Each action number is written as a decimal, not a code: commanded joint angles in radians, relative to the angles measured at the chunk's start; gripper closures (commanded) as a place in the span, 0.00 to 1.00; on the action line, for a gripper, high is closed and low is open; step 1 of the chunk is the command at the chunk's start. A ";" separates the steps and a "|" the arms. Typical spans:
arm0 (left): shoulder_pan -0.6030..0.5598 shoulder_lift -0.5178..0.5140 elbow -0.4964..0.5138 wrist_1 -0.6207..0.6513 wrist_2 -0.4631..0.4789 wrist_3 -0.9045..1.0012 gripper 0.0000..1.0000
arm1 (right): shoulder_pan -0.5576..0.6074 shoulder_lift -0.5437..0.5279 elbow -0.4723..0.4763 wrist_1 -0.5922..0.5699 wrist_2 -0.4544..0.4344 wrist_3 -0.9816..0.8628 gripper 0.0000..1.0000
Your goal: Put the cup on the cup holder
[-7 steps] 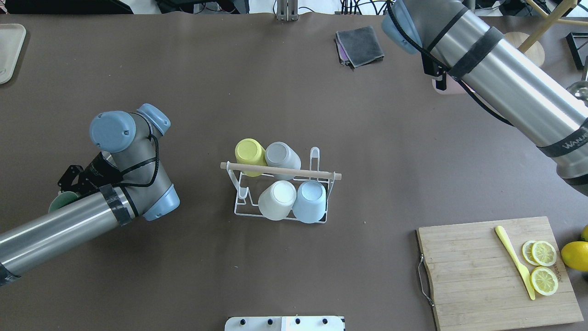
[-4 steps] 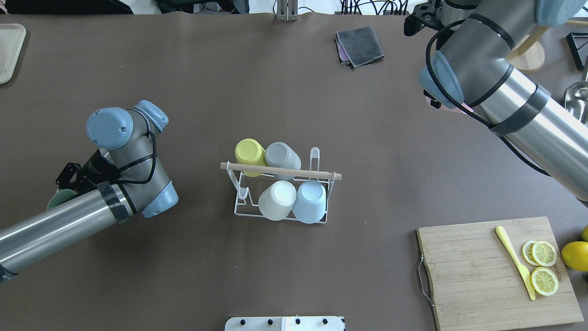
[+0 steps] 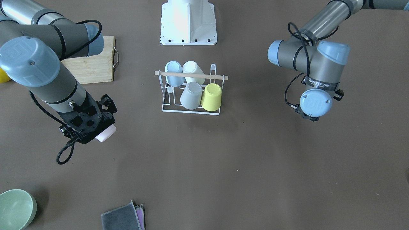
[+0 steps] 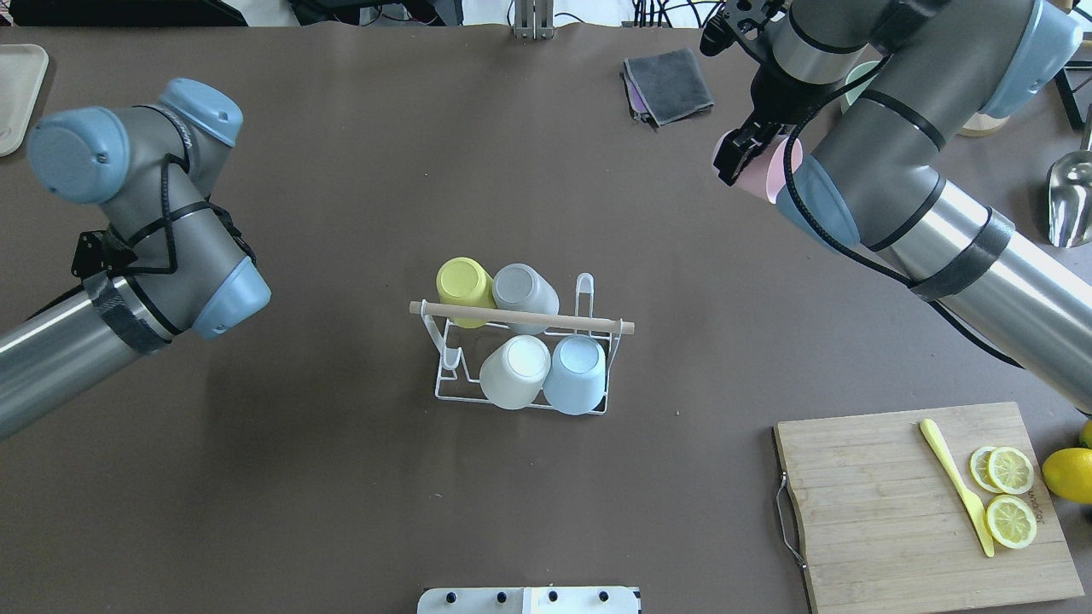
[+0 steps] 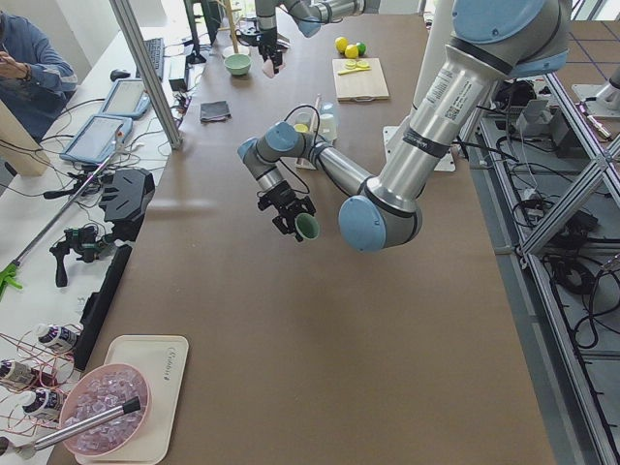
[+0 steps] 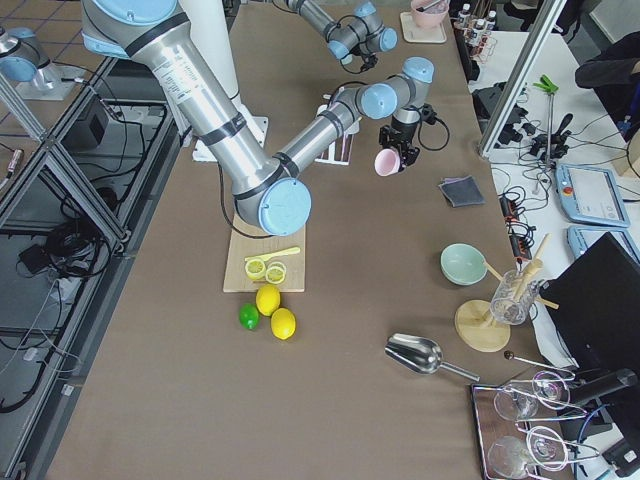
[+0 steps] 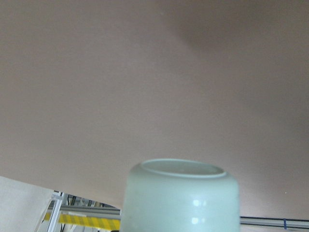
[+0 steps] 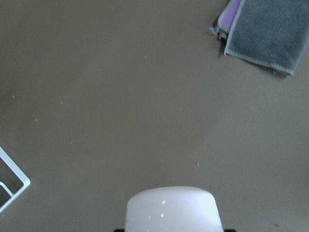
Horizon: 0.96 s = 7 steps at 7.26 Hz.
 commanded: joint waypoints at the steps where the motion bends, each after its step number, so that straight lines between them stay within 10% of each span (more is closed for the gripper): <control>1: -0.013 0.105 -0.224 -0.143 -0.009 -0.102 0.72 | -0.002 -0.055 -0.001 0.360 -0.005 0.112 1.00; 7: -0.005 0.345 -0.481 -1.085 -0.089 -0.677 0.71 | -0.022 -0.247 -0.006 1.140 -0.008 0.422 1.00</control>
